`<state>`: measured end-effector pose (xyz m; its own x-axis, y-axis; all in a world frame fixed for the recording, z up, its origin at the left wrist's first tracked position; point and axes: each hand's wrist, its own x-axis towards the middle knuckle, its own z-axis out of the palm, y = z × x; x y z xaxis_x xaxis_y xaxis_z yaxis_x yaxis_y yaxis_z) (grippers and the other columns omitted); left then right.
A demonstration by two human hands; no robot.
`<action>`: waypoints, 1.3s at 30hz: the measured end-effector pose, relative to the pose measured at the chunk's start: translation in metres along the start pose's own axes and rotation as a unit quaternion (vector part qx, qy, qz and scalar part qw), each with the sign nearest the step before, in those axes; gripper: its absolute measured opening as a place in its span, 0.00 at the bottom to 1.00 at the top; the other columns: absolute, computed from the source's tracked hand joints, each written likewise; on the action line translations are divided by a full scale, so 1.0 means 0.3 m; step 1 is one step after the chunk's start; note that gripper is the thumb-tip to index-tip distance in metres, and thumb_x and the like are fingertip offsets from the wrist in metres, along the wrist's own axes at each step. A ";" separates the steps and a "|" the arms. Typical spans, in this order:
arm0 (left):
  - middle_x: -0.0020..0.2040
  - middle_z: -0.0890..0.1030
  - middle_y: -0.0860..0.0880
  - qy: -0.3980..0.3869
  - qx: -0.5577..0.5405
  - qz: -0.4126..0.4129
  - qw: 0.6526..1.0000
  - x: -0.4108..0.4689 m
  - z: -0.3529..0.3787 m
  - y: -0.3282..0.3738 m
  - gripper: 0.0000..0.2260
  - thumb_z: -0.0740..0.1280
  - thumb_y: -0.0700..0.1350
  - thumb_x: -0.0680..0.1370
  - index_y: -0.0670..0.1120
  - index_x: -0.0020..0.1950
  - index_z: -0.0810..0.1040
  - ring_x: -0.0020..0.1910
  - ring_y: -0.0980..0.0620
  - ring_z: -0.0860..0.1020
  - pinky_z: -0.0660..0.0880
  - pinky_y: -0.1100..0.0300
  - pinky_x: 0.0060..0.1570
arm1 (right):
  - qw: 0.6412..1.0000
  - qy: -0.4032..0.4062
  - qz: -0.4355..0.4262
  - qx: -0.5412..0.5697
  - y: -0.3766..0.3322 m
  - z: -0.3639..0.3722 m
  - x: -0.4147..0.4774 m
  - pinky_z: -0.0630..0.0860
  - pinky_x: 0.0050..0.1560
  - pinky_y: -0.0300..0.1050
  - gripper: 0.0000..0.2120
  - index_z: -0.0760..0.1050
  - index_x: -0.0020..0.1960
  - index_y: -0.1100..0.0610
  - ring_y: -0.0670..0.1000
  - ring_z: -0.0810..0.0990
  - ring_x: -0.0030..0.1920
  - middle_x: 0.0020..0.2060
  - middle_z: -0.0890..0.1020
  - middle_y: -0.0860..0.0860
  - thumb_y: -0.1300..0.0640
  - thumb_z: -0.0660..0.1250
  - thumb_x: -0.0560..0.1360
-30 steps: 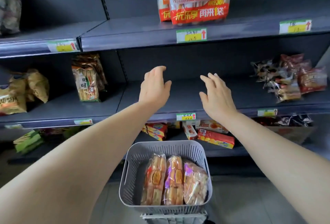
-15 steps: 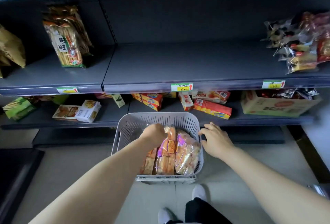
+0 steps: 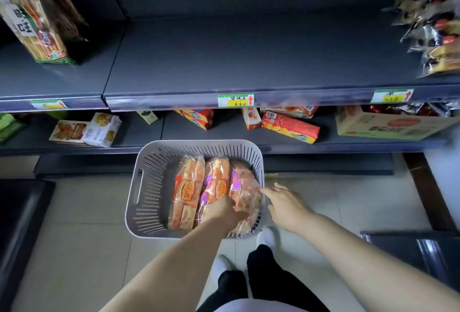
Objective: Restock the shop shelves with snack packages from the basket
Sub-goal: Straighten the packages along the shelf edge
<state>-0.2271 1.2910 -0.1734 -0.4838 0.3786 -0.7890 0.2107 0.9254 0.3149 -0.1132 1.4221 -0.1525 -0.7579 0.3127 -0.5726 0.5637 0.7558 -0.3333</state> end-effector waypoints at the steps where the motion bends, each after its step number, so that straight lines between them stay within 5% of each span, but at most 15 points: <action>1: 0.62 0.79 0.48 0.004 0.003 -0.006 1.000 0.008 0.012 0.007 0.27 0.70 0.57 0.76 0.45 0.69 0.72 0.52 0.51 0.77 0.74 0.60 0.48 | 1.000 -0.003 -0.004 0.000 0.008 0.001 0.001 0.59 0.74 0.46 0.28 0.59 0.78 0.51 0.52 0.58 0.77 0.74 0.67 0.49 0.64 0.56 0.79; 7: 0.41 0.77 0.54 0.090 0.106 -0.034 0.990 0.055 0.072 0.036 0.20 0.68 0.62 0.74 0.50 0.58 0.73 0.44 0.51 0.77 0.66 0.42 0.67 | 0.999 -0.002 -0.018 0.037 0.039 -0.006 0.014 0.62 0.71 0.48 0.24 0.62 0.76 0.50 0.52 0.63 0.74 0.72 0.69 0.50 0.60 0.57 0.80; 11: 0.37 0.79 0.53 0.145 0.140 0.009 0.979 0.057 0.074 0.027 0.10 0.62 0.53 0.80 0.50 0.48 0.77 0.39 0.51 0.78 0.63 0.43 0.71 | 0.998 0.025 -0.025 0.057 0.058 -0.008 0.021 0.63 0.70 0.47 0.22 0.67 0.73 0.51 0.50 0.66 0.72 0.70 0.72 0.49 0.60 0.58 0.80; 15: 0.44 0.83 0.51 0.164 0.089 0.044 0.981 0.021 0.014 0.017 0.07 0.62 0.47 0.80 0.48 0.49 0.79 0.41 0.50 0.79 0.77 0.56 0.51 | 0.996 0.055 -0.019 0.073 0.040 -0.028 0.024 0.65 0.67 0.45 0.21 0.68 0.71 0.51 0.51 0.69 0.69 0.69 0.73 0.48 0.61 0.60 0.79; 19: 0.42 0.84 0.49 0.178 -0.036 0.047 0.982 -0.014 -0.076 0.003 0.07 0.63 0.42 0.76 0.47 0.46 0.82 0.42 0.49 0.81 0.81 0.54 0.43 | 0.988 0.051 0.014 0.148 -0.035 -0.030 0.026 0.70 0.65 0.47 0.27 0.61 0.75 0.49 0.54 0.72 0.68 0.70 0.72 0.50 0.55 0.64 0.78; 23: 0.42 0.84 0.48 0.156 -0.205 0.061 0.964 -0.073 -0.173 0.020 0.05 0.67 0.38 0.73 0.44 0.42 0.83 0.42 0.50 0.81 0.76 0.59 0.41 | 0.962 0.011 0.078 0.262 -0.149 -0.018 0.028 0.74 0.51 0.45 0.53 0.39 0.79 0.45 0.56 0.77 0.60 0.71 0.70 0.51 0.44 0.73 0.68; 26: 0.41 0.83 0.49 0.133 -0.239 0.087 0.958 -0.129 -0.201 0.027 0.05 0.69 0.37 0.73 0.46 0.38 0.81 0.43 0.50 0.80 0.76 0.59 0.45 | 0.942 0.032 0.123 0.312 -0.248 -0.027 0.013 0.73 0.60 0.47 0.72 0.30 0.76 0.45 0.55 0.72 0.67 0.74 0.64 0.52 0.35 0.79 0.52; 31: 0.38 0.82 0.49 0.105 -0.257 0.177 0.944 -0.202 -0.214 -0.002 0.05 0.70 0.36 0.75 0.43 0.40 0.81 0.39 0.55 0.79 0.75 0.63 0.43 | 0.943 0.142 0.180 0.241 -0.312 -0.035 -0.067 0.74 0.44 0.44 0.59 0.33 0.78 0.44 0.56 0.76 0.61 0.68 0.68 0.53 0.52 0.77 0.66; 34: 0.41 0.82 0.48 0.101 -0.330 0.197 0.918 -0.220 -0.247 -0.063 0.05 0.67 0.36 0.78 0.40 0.46 0.83 0.40 0.54 0.79 0.75 0.69 0.41 | 0.897 0.192 0.200 0.344 -0.298 -0.059 -0.123 0.74 0.50 0.45 0.55 0.41 0.79 0.43 0.56 0.75 0.63 0.70 0.70 0.51 0.57 0.76 0.66; 37: 0.36 0.78 0.47 0.156 -0.304 0.123 0.932 -0.180 -0.283 -0.172 0.08 0.66 0.39 0.79 0.46 0.41 0.81 0.32 0.52 0.74 0.71 0.61 0.37 | 0.801 0.248 0.213 0.502 -0.279 -0.055 -0.183 0.78 0.56 0.51 0.54 0.52 0.78 0.42 0.55 0.75 0.63 0.71 0.70 0.49 0.60 0.75 0.60; 39: 0.40 0.78 0.45 0.127 -0.301 0.081 0.942 -0.174 -0.292 -0.242 0.06 0.65 0.42 0.80 0.42 0.49 0.81 0.30 0.54 0.75 0.73 0.63 0.33 | 0.737 0.251 0.204 0.593 -0.264 -0.026 -0.221 0.81 0.51 0.56 0.49 0.59 0.75 0.43 0.57 0.80 0.56 0.64 0.76 0.51 0.63 0.73 0.57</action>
<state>-0.2916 1.2053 -0.1089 -0.6899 0.4361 -0.5778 -0.1833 0.6669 0.7223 -0.1104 1.3460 -0.0822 -0.3037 0.7733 -0.5565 0.4438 -0.4020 -0.8009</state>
